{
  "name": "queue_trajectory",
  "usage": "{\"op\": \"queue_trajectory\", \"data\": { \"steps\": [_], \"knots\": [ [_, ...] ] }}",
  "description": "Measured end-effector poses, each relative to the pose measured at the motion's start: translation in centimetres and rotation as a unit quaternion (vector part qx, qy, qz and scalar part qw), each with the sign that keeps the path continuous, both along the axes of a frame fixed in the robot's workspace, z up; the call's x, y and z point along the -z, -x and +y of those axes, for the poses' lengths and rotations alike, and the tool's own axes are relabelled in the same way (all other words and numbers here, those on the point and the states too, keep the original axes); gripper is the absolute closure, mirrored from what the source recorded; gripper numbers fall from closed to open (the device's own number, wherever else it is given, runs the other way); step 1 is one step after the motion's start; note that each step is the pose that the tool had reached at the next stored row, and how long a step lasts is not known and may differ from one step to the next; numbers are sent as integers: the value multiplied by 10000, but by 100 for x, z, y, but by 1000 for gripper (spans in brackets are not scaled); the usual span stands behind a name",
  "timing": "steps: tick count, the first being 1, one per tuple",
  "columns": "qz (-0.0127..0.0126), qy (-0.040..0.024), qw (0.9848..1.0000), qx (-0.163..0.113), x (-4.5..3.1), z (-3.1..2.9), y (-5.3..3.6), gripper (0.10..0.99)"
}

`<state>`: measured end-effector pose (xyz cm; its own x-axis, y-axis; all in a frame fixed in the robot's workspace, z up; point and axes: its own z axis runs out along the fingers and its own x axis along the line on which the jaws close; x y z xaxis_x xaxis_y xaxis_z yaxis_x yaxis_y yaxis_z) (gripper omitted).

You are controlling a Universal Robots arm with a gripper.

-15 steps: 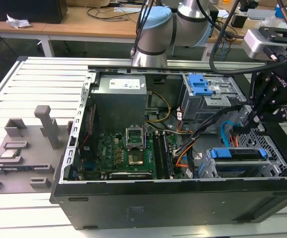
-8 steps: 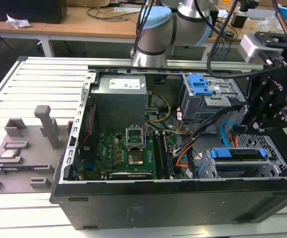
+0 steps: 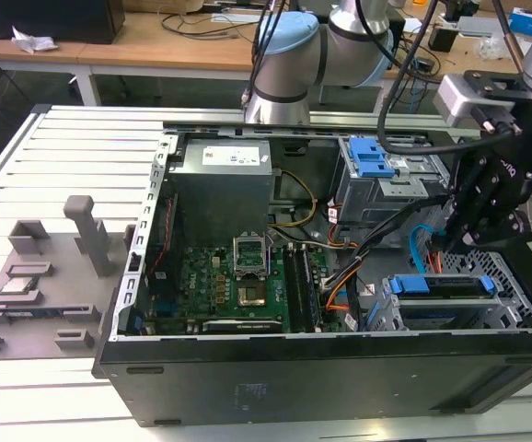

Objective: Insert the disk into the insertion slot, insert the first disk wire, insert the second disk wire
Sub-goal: 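Insert the first disk wire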

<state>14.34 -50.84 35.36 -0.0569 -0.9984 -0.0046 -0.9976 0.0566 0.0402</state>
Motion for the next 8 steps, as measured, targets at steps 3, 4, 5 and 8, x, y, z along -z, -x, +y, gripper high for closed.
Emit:
{"op": "queue_trajectory", "data": {
  "steps": [3,4,5,8],
  "knots": [
    [0,6,10000,-1,1,-1,1,784],
    [0,6,10000,-1,1,-1,1,784],
    [0,6,10000,-1,2,0,1,784],
    [0,8,10000,-2,2,-1,1,918]
  ]
}}
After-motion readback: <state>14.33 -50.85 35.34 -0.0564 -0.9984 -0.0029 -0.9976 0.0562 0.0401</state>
